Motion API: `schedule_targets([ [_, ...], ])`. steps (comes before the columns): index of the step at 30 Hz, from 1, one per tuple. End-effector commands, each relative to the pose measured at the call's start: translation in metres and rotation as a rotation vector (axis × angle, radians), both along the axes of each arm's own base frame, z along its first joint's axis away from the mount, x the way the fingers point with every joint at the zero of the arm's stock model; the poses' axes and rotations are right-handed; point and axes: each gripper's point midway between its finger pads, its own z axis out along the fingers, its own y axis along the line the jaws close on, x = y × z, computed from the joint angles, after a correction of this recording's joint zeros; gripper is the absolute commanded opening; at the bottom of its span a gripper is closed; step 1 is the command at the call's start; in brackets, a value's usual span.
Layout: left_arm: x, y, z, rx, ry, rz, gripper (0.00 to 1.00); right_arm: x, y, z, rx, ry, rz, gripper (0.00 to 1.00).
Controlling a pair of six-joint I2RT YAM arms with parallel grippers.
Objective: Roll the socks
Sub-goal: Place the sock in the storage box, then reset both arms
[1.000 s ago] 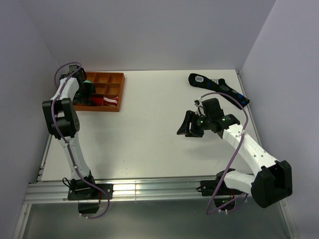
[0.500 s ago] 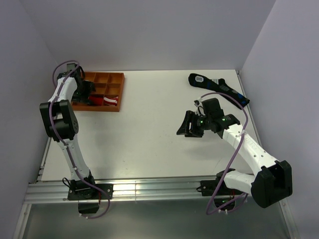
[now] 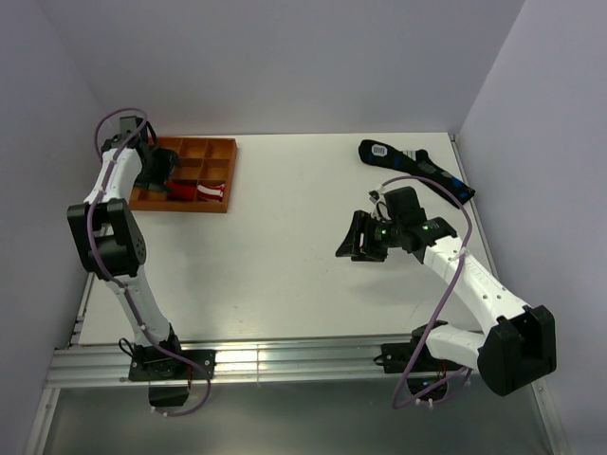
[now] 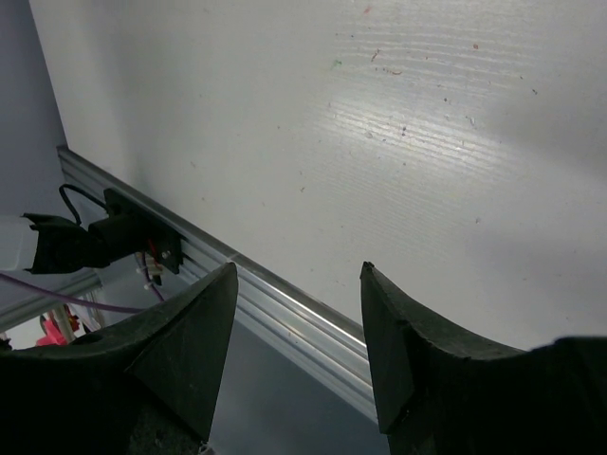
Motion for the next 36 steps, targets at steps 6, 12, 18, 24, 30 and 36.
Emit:
schedule_targets([
  [6,-0.016,-0.008,0.101,0.121,-0.284,-0.177,0.73,0.010,0.001,0.013,0.020,-0.079,0.010,0.63],
  [12,-0.053,-0.038,0.128,0.192,-0.399,-0.339,0.72,0.016,0.001,0.021,0.025,-0.117,-0.007,0.65],
  [18,-0.097,-0.076,0.149,0.248,-0.529,-0.507,0.73,0.031,-0.002,0.036,0.013,-0.174,-0.061,0.69],
  [24,-0.140,-0.111,0.164,0.255,-0.647,-0.673,0.73,0.052,-0.007,0.072,0.008,-0.273,-0.128,0.71],
  [30,-0.160,-0.117,0.163,0.279,-0.656,-0.751,0.73,0.064,-0.012,0.090,-0.005,-0.320,-0.177,0.72],
  [36,-0.166,-0.117,0.165,0.290,-0.653,-0.767,0.73,0.069,-0.011,0.096,0.006,-0.335,-0.186,0.72],
])
